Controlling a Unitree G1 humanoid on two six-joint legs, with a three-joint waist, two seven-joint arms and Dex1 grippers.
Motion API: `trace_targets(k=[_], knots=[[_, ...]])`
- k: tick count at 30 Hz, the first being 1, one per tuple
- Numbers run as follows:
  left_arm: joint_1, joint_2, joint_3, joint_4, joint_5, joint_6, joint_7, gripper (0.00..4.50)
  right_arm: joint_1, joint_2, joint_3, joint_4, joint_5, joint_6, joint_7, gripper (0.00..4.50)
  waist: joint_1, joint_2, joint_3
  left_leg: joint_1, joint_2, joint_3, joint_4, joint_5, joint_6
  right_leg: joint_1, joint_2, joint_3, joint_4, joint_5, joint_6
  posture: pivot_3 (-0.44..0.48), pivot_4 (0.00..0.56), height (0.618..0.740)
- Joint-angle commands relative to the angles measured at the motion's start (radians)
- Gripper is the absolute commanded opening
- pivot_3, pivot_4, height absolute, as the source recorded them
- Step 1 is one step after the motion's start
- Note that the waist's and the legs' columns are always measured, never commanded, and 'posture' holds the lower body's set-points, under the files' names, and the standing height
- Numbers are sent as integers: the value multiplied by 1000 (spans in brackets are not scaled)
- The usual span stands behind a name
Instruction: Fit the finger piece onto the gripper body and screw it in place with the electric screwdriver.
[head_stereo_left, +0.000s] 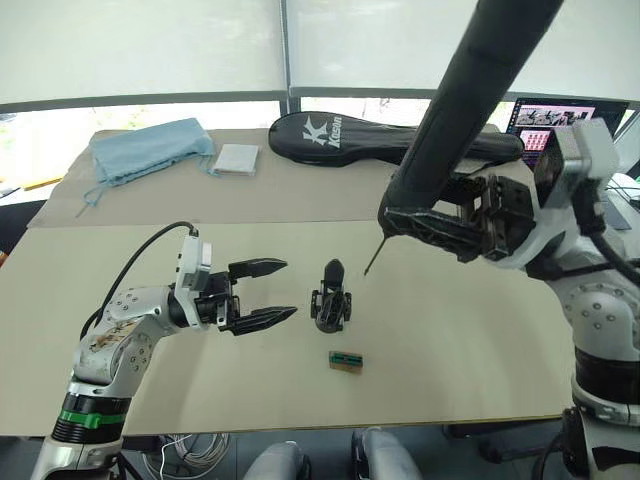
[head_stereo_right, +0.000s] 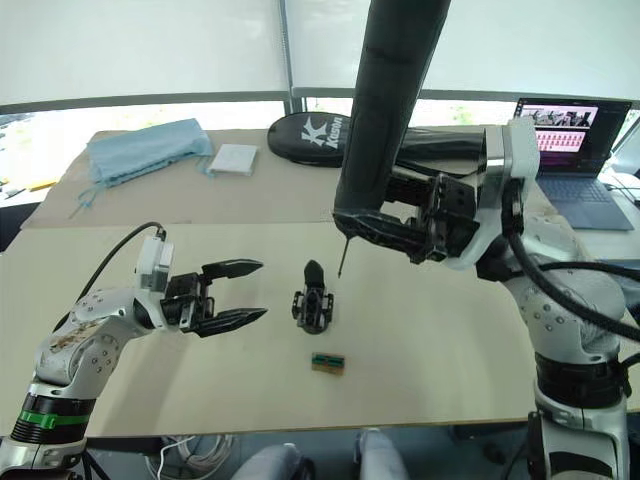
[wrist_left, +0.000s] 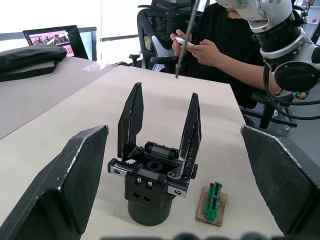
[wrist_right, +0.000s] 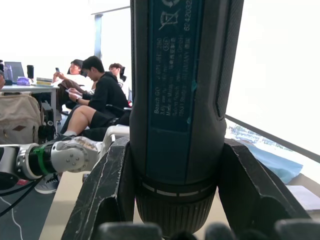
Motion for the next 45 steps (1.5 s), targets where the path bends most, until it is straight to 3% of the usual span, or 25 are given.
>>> trace_targets(k=[1,21,45], knots=[[-15,7,30,1,4,-10,3,4500,-56,35,18,-2,-7,-5,0,1902,-2,0,0,0,0,0,0,0,0,0,0,0,0,0,0,0,150,740],[41,-33,-21,90,187,-207,-24,4500,-132,215,159,104,-163,-22,105,1902,-2,0,0,-3,0,0,0,0,0,-3,0,-1,1,0,0,0,150,740],[68,-64,-72,83,215,-225,-18,4500,-68,242,207,154,-295,-57,206,1902,-2,0,0,-6,0,0,1,0,-1,-6,0,-1,2,0,0,0,150,740]])
